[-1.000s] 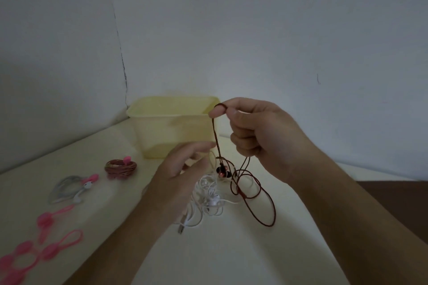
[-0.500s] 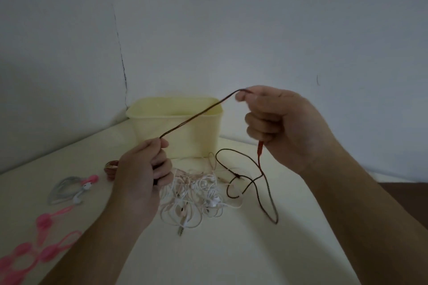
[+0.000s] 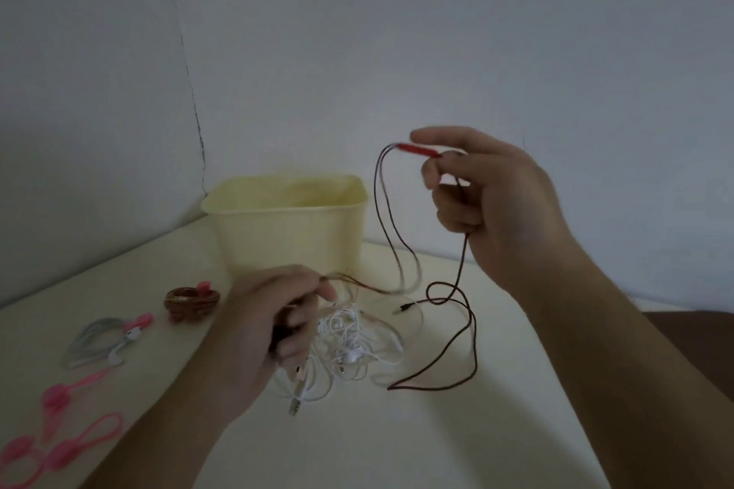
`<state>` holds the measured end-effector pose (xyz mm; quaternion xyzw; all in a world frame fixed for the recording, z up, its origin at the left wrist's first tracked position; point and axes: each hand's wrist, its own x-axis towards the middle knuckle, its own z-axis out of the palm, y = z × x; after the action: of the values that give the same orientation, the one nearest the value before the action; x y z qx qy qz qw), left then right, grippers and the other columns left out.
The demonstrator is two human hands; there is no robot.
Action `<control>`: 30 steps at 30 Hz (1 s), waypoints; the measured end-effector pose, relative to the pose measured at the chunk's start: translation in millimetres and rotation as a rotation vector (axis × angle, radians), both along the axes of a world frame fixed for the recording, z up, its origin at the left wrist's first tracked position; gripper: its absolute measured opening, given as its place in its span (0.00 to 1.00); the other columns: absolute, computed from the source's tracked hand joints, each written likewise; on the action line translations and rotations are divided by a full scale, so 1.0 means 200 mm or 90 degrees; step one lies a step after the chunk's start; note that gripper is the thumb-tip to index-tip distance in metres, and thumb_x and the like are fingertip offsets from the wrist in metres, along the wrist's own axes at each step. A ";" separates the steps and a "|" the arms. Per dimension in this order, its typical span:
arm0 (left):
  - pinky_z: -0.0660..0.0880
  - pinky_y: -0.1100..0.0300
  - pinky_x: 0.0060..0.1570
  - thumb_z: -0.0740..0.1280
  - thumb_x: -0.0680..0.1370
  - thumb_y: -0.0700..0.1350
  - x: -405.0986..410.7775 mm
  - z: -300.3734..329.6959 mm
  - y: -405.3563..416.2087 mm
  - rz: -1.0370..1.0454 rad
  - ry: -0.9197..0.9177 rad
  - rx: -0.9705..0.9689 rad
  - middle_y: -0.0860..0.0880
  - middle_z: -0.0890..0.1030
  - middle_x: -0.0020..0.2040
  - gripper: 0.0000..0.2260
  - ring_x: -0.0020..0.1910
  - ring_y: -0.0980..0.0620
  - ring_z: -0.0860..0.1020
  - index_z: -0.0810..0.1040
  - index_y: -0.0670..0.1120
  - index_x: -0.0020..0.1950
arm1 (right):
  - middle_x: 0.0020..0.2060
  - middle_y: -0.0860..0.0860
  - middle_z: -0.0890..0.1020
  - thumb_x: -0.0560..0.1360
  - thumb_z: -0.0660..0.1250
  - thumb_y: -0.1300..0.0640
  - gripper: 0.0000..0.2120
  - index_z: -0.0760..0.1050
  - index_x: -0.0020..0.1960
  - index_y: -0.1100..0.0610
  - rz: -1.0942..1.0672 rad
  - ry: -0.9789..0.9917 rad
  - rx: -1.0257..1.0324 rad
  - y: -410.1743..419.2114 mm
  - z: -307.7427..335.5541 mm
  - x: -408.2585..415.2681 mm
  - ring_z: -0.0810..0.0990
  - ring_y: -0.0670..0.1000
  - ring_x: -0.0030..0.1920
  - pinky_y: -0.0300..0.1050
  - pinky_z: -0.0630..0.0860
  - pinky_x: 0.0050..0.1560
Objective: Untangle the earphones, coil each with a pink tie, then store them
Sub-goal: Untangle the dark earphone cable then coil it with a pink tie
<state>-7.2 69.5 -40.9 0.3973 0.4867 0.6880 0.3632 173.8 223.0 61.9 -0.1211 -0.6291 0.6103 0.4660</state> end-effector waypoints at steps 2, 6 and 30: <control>0.62 0.61 0.26 0.69 0.76 0.42 0.03 -0.01 -0.01 -0.124 0.099 -0.032 0.42 0.68 0.30 0.11 0.23 0.51 0.65 0.82 0.33 0.45 | 0.36 0.57 0.80 0.78 0.60 0.71 0.17 0.82 0.60 0.63 0.009 -0.052 0.035 -0.02 -0.01 -0.01 0.61 0.50 0.25 0.43 0.55 0.28; 0.72 0.52 0.38 0.68 0.77 0.44 0.05 -0.03 -0.01 -0.209 0.249 -0.133 0.37 0.82 0.33 0.13 0.32 0.42 0.79 0.86 0.36 0.45 | 0.41 0.59 0.87 0.83 0.61 0.68 0.09 0.79 0.57 0.68 0.048 -0.180 0.118 -0.05 -0.03 -0.02 0.65 0.51 0.24 0.41 0.61 0.25; 0.50 0.61 0.27 0.63 0.85 0.42 -0.02 -0.02 0.05 0.141 0.020 -0.085 0.51 0.58 0.26 0.16 0.24 0.55 0.54 0.82 0.36 0.40 | 0.27 0.47 0.82 0.74 0.71 0.62 0.10 0.85 0.43 0.48 -0.234 -0.483 0.336 -0.05 -0.13 -0.09 0.75 0.42 0.23 0.36 0.73 0.27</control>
<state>-11.2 78.6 -44.0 0.3270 0.5782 0.6832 0.3032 155.3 213.9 36.9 -0.3213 -0.8556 0.2510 0.3188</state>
